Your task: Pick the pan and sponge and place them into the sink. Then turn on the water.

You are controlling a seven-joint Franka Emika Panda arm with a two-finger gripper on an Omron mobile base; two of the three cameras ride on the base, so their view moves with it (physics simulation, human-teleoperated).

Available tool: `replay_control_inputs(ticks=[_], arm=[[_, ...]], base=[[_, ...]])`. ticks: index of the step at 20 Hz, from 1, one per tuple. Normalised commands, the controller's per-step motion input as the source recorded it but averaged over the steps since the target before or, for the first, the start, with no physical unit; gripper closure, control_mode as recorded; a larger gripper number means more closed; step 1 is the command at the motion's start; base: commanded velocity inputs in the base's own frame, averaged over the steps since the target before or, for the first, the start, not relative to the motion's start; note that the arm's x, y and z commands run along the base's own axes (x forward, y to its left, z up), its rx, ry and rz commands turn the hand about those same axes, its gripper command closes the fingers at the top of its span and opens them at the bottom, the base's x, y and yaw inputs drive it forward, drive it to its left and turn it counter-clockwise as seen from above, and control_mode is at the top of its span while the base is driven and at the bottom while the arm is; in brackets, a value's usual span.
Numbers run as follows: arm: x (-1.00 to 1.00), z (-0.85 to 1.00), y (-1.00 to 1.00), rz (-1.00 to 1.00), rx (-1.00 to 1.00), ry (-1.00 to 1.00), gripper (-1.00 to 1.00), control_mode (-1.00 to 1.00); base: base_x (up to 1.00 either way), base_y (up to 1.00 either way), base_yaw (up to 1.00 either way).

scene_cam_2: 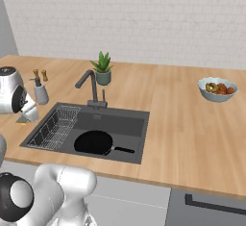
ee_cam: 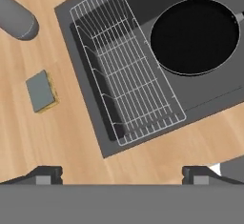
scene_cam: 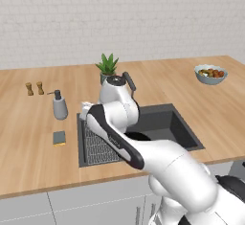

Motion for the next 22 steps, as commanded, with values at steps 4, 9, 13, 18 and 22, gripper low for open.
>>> replay_control_inputs(ticks=[4,9,13,18,22], arm=[[0.46,-0.14,0.47,0.00,-0.05,0.00,-1.00,-1.00],[0.32,-0.26,0.44,0.02,-0.03,0.00,-1.00,-1.00],[0.28,-0.26,0.36,0.06,0.00,0.00,-1.00,-1.00],[0.36,-0.25,0.34,0.08,0.00,0.02,-1.00,-1.00],[0.38,-0.26,0.39,0.07,0.00,0.01,-1.00,-1.00]], base=[[0.00,0.00,0.00],[0.00,0.00,0.00],[0.00,0.00,0.00],[0.00,0.00,0.00],[0.00,0.00,0.00]])
